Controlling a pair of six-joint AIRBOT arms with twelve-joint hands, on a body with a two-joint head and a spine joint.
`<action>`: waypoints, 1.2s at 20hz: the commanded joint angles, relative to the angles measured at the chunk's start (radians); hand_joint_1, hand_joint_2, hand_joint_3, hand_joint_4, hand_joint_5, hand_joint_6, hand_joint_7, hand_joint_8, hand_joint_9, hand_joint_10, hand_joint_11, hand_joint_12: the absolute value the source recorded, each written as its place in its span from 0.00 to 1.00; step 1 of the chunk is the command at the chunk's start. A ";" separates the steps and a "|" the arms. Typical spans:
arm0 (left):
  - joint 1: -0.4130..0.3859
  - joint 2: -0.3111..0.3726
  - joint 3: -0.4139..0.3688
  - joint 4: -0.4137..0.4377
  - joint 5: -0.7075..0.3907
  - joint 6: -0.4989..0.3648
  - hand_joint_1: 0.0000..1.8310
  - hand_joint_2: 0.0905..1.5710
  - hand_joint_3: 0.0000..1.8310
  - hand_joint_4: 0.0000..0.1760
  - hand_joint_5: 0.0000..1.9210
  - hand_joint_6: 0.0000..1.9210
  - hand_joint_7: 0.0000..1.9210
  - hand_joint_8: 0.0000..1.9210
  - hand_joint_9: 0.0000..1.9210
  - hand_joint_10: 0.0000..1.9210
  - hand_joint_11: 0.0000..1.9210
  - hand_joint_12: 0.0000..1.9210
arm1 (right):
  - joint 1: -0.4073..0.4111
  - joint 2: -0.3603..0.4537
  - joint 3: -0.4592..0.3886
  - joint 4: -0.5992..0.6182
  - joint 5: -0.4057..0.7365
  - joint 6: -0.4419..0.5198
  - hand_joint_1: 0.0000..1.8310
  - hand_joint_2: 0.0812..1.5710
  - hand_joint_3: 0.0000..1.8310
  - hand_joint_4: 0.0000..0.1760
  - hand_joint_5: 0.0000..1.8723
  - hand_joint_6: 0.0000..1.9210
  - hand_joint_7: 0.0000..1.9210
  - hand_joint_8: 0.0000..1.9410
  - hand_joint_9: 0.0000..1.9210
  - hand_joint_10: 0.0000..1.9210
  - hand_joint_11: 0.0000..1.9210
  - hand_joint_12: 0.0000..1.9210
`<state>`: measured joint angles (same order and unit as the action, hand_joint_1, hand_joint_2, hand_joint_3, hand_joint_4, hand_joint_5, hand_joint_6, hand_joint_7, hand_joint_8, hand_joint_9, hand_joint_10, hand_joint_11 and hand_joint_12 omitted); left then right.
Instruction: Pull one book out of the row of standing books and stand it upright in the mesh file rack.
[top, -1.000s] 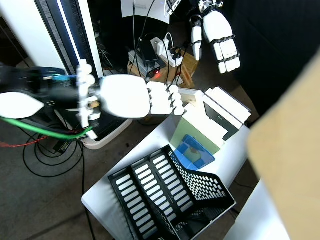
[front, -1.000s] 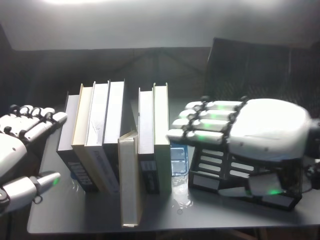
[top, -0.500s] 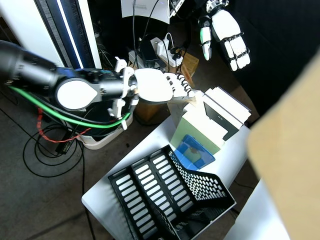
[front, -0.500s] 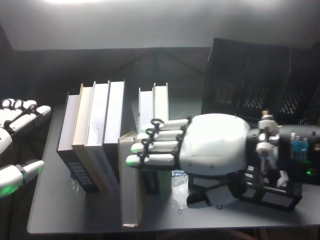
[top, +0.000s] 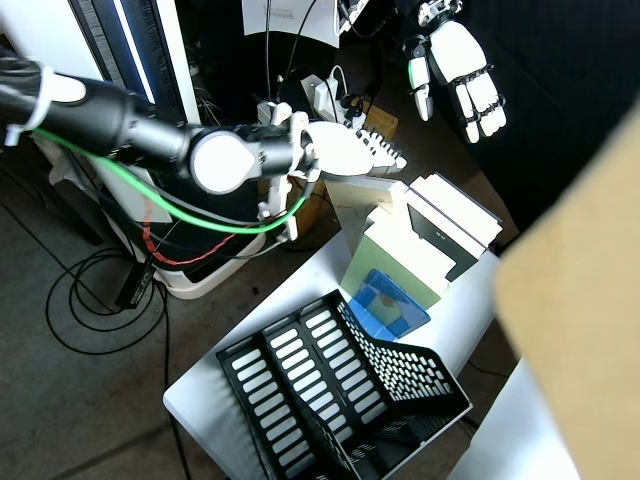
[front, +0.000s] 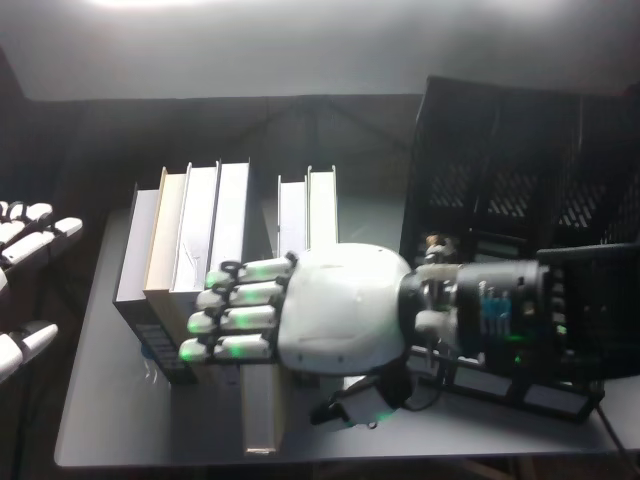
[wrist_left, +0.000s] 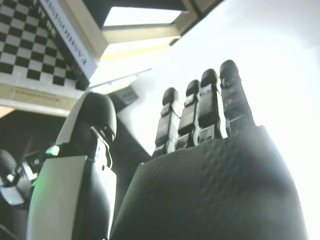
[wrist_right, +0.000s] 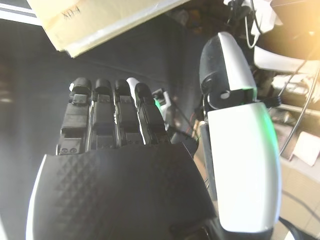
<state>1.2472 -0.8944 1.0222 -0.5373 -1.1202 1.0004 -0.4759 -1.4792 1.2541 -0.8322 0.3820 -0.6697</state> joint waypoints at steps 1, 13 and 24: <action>0.001 0.012 0.006 -0.011 -0.118 0.001 0.41 0.94 0.01 0.21 0.07 0.00 0.00 0.00 0.00 0.00 0.00 0.00 | 0.010 -0.008 0.003 0.015 0.061 -0.017 0.40 0.68 0.00 0.00 0.00 0.00 0.00 0.00 0.00 0.00 0.00 0.00; 0.063 0.027 -0.010 -0.088 -0.202 -0.018 0.49 0.95 0.00 0.28 0.07 0.00 0.00 0.00 0.00 0.00 0.00 0.00 | 0.010 -0.147 0.076 -0.108 -0.121 -0.105 0.43 0.73 0.00 0.04 0.16 0.00 0.14 0.00 0.18 0.01 0.00 0.30; 0.069 0.017 -0.007 -0.086 -0.202 -0.018 0.48 0.95 0.00 0.26 0.08 0.00 0.00 0.00 0.00 0.00 0.00 0.00 | 0.009 -0.212 0.151 -0.152 -0.188 -0.108 0.76 0.63 0.00 0.00 0.41 0.01 0.35 0.01 0.33 0.02 0.00 0.55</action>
<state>1.3159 -0.8772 1.0088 -0.6136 -1.2045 0.9817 -0.4747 -1.6917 1.4055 -0.9882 0.1581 -0.7696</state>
